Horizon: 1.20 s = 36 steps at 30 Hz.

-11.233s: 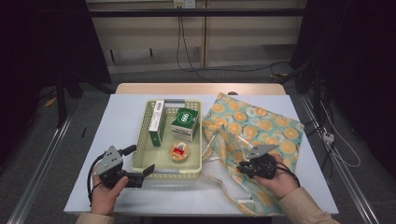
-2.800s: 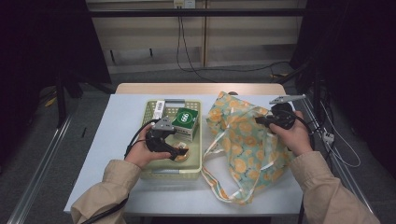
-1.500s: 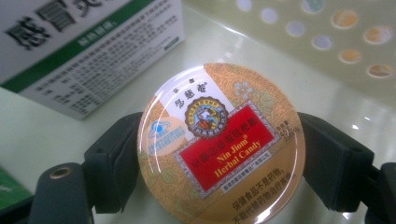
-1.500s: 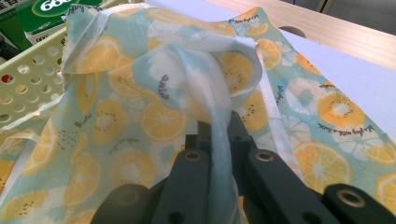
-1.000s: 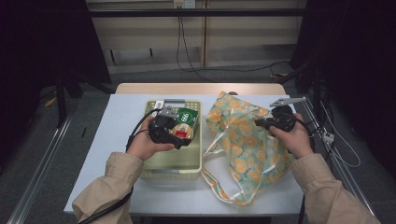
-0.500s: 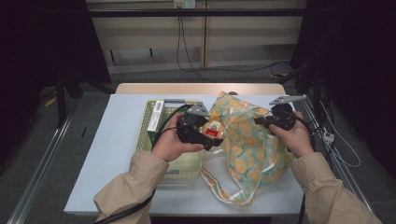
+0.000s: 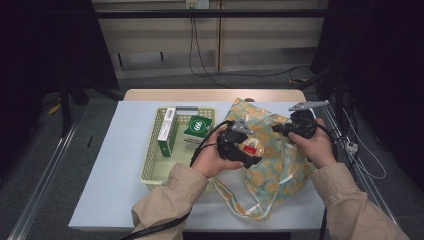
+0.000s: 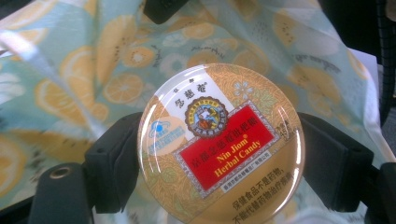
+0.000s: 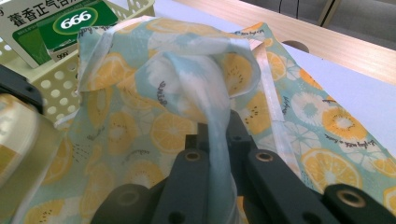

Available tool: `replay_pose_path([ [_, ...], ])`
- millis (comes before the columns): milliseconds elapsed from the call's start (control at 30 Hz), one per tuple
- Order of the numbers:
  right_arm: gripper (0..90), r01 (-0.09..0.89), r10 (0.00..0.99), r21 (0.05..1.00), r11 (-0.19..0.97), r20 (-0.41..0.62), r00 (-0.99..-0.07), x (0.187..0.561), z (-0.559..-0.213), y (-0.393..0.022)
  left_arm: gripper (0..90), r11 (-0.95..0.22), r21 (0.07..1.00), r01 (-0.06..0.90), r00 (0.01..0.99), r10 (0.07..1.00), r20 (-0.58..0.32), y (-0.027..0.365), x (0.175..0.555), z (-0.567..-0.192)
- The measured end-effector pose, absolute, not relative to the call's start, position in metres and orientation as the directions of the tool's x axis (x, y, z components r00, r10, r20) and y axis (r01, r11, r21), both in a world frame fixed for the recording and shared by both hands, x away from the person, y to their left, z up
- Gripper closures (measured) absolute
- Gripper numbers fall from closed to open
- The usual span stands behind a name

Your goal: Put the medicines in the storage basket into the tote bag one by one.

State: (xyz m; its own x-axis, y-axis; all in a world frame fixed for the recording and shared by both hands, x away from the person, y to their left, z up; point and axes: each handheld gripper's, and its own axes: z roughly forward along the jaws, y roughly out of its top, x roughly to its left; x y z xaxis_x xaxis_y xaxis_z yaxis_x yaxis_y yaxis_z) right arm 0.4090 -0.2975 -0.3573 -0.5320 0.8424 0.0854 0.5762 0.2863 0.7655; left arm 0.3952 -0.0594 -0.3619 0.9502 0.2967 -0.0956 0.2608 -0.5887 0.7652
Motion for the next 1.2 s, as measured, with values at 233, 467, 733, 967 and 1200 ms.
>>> replay_pose_path([
  [233, 88.7, 0.572, 0.842, 0.772, 0.278, 0.09, -0.531, 0.408, -0.355, -0.299, 20.5, -0.584, 0.766, 0.269, 0.949, 0.296, -0.108, -0.073, 0.397, -0.37],
  [467, 88.7, 0.572, 0.845, 0.771, 0.278, 0.086, -0.527, 0.408, -0.353, -0.301, 20.6, -0.592, 0.756, 0.28, 0.944, 0.315, -0.103, -0.085, 0.402, -0.38],
  [733, 88.7, 0.571, 0.847, 0.775, 0.272, 0.089, -0.525, 0.406, -0.351, -0.305, 20.6, -0.591, 0.753, 0.29, 0.936, 0.339, -0.095, -0.099, 0.412, -0.39],
  [967, 88.7, 0.569, 0.845, 0.776, 0.273, 0.089, -0.527, 0.404, -0.346, -0.309, 20.6, -0.555, 0.757, 0.344, 0.906, 0.409, -0.111, -0.098, 0.427, -0.396],
  [1200, 88.7, 0.569, 0.845, 0.777, 0.271, 0.092, -0.527, 0.403, -0.346, -0.313, 20.5, -0.545, 0.762, 0.35, 0.899, 0.424, -0.11, -0.097, 0.432, -0.394],
])
